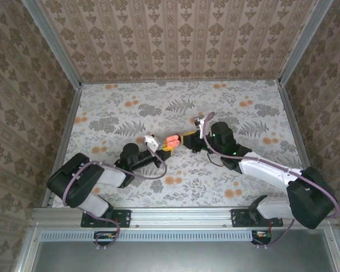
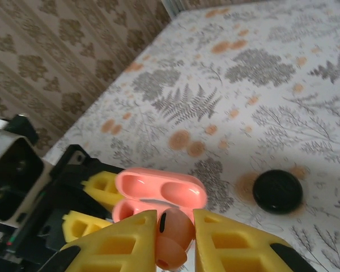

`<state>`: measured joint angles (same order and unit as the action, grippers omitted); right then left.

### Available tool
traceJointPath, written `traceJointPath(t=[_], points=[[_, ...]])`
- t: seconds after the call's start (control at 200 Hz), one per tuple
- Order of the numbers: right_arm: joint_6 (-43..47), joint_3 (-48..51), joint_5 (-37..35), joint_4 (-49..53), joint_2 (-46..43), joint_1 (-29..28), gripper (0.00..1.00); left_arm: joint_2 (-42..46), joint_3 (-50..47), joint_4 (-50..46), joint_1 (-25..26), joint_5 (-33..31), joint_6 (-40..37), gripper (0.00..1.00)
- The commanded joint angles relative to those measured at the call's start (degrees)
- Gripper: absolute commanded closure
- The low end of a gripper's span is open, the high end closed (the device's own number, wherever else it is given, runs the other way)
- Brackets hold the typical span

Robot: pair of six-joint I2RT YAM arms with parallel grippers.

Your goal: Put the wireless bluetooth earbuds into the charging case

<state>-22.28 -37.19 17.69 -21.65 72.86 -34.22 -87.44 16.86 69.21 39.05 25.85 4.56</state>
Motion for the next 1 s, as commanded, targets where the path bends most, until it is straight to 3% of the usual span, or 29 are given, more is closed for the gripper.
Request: traceJointPath(t=[0.0,0.995], points=[[0.86,1.78,3.08,-7.96,-2.27,-0.05,0.78,-0.48,2.53,4.44,0.75,3.83,1.11,0.83],[0.54,2.13,4.54,-13.67,1.82,-1.20,0.77,1.40,5.06,4.35,1.97,3.02,3.69,0.84]])
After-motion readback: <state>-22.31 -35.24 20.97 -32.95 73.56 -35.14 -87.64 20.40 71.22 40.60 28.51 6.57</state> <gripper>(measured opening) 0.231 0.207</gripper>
